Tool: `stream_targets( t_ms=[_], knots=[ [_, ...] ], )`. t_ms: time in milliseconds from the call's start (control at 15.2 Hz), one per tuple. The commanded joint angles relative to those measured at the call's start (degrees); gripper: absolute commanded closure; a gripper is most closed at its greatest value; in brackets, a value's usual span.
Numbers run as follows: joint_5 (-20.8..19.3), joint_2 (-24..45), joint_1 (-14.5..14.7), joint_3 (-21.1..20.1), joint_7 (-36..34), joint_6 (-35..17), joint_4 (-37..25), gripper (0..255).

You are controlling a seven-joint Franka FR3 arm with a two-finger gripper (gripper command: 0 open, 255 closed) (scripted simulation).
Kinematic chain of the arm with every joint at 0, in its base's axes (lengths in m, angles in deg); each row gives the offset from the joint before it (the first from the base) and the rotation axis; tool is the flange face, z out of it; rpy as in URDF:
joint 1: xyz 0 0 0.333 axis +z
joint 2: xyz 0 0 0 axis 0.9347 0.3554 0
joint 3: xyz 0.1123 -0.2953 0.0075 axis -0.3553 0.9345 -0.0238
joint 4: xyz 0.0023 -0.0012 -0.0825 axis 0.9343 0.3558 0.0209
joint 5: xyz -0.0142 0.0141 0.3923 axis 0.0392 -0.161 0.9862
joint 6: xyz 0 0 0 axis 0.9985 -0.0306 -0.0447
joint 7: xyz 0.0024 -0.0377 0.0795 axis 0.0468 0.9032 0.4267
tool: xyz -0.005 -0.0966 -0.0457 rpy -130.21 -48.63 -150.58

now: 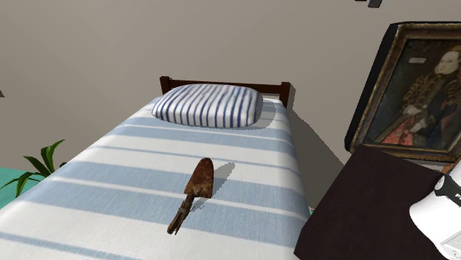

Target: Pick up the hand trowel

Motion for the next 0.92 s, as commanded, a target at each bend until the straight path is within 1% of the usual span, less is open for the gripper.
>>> stream_targets(
  t_ms=[0, 462, 858],
  knots=[
    [0.0, 0.0, 0.0, 0.0, 0.0, 0.0, 0.0, 0],
    [3.8, 3.3, 0.3, -9.7, -11.9, -9.7, 6.3, 0],
    [5.8, 10.5, 0.1, -18.3, -22.3, -18.6, 8.2, 0]
  ],
)
